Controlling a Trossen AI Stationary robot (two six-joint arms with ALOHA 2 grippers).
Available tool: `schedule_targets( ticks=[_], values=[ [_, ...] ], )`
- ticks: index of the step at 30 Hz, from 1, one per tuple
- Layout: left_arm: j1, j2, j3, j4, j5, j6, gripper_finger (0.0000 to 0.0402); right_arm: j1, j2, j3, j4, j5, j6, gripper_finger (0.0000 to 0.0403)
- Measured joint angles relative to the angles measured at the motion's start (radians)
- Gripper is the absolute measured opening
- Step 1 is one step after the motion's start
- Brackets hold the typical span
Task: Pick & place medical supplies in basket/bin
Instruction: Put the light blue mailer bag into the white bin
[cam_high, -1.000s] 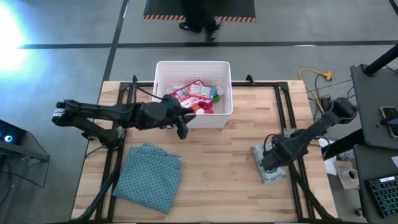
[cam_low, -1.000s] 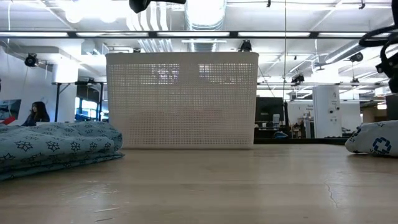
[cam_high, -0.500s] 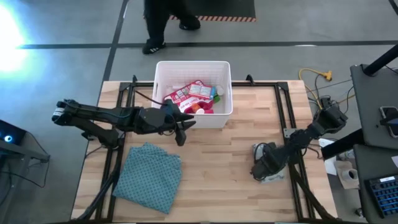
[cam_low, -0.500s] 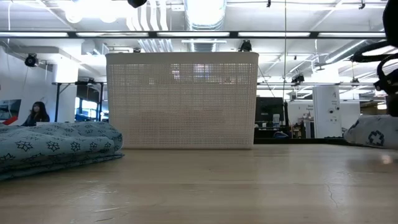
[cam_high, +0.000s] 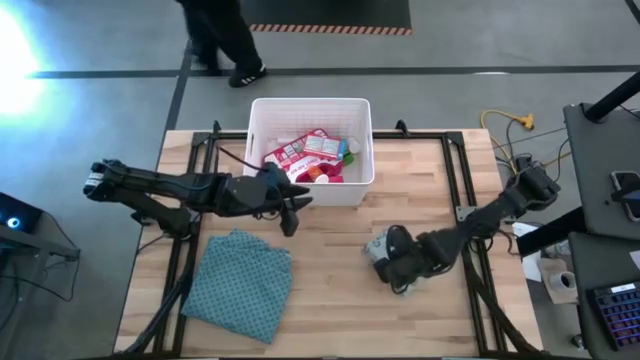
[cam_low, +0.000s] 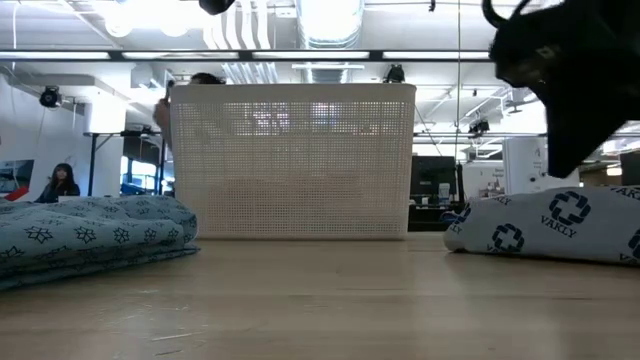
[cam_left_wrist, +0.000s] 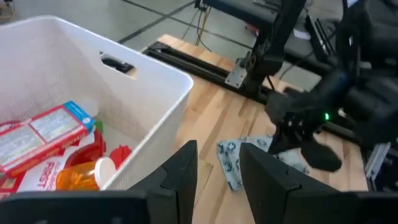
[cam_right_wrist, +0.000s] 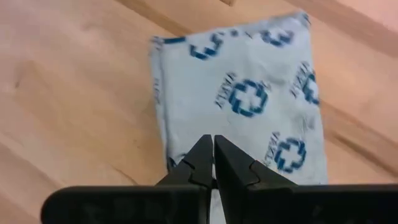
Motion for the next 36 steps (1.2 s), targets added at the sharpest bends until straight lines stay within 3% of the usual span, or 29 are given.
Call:
schedule_targets(
  ticks=[7, 17, 22, 30, 36],
  values=[
    [-0.014, 0.000, 0.000, -0.104, -0.002, -0.074, 0.0102, -0.079, -0.032, 0.001, 0.016, -0.030, -0.141, 0.0009],
    [-0.110, -0.002, 0.000, -0.167, 0.001, -0.174, 0.0102, -0.206, -0.057, -0.040, 0.033, -0.327, -0.379, 0.0009],
    [-0.168, -0.002, 0.000, -0.230, 0.004, -0.259, 0.0102, -0.236, -0.057, -0.058, 0.006, -0.426, -0.441, 0.0009],
    [-0.271, -0.002, -0.026, -0.286, 0.004, -0.442, 0.0102, -0.232, -0.052, -0.107, -0.163, -0.425, -0.461, 0.0009],
    [-0.326, 0.000, -0.112, -0.285, 0.003, -0.638, 0.0102, -0.233, -0.051, -0.195, -0.135, -0.398, -0.458, 0.0009]
  ],
)
